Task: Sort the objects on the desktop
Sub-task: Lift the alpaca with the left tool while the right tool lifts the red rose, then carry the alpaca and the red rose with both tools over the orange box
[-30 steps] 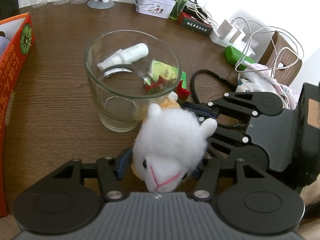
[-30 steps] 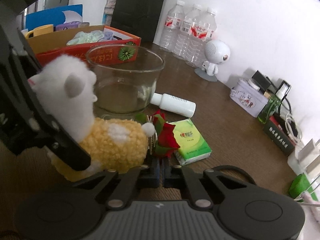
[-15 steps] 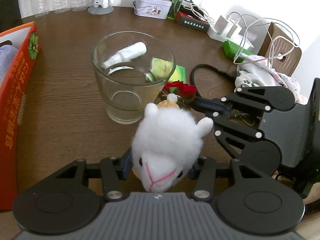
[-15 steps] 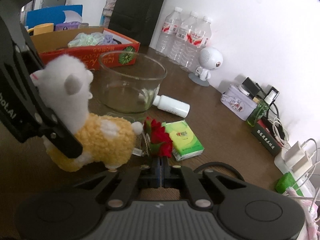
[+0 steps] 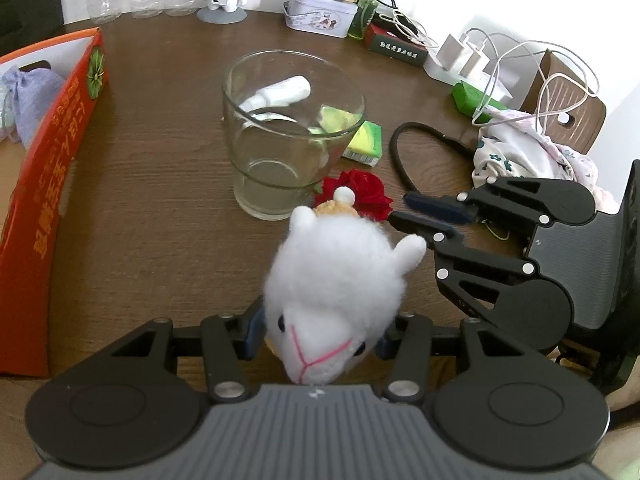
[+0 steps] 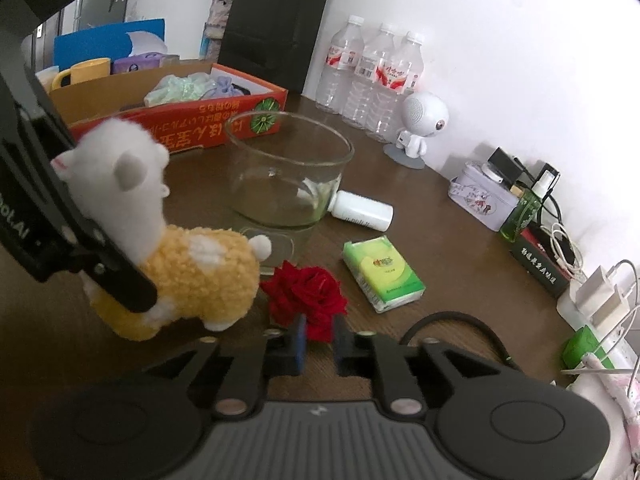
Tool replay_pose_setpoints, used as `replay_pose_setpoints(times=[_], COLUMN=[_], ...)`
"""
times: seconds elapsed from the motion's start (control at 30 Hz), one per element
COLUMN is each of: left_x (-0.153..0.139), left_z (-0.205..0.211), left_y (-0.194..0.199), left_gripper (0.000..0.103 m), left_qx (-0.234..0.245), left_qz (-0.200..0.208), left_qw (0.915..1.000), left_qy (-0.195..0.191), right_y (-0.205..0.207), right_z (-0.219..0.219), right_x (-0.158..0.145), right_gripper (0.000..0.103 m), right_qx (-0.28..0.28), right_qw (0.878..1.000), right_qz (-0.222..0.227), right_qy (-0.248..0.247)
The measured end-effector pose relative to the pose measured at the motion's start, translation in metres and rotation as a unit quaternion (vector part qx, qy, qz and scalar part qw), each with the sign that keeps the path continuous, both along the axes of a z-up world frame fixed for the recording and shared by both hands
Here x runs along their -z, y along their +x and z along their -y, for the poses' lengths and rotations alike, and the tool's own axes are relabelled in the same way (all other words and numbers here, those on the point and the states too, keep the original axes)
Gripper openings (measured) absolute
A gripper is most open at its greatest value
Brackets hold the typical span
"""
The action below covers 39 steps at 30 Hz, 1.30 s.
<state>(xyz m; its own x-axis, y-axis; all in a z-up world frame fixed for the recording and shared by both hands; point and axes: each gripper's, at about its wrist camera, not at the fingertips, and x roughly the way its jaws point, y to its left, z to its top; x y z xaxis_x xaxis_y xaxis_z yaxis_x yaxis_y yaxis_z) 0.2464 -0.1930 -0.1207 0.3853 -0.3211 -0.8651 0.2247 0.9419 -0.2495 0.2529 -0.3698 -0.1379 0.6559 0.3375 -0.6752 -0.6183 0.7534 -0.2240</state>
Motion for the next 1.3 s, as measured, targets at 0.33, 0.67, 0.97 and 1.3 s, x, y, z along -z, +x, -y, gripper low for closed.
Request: replay_pose_setpoints(times=[0.33, 0.67, 0.97, 1.3], left_x=[0.001, 0.003, -0.002, -0.02], left_z=[-0.011, -0.014, -0.013, -0.02], left_y=[0.004, 0.008, 0.003, -0.018], left_gripper=[0.051, 0.051, 0.051, 0.051], left_qx=[-0.016, -0.019, -0.012, -0.001], left_qz=[-0.006, -0.013, -0.006, 0.018], left_qw=[0.9997, 0.9995, 0.9998, 0.9998], left_qy=[0.015, 0.02, 0.017, 0.012], right_y=[0.024, 0.035, 0.021, -0.017], right_z=[-0.002, -0.01, -0.01, -0.018], right_x=[0.003, 0.014, 0.005, -0.019], right_gripper=[0.046, 0.034, 0.02, 0.02], right_qx=[0.035, 0.042, 0.047, 0.057], right_qw=[0.996, 0.993, 0.994, 0.995], right_qz=[-0.042, -0.079, -0.071, -0.057], right_qy=[0.069, 0.082, 0.073, 0.065])
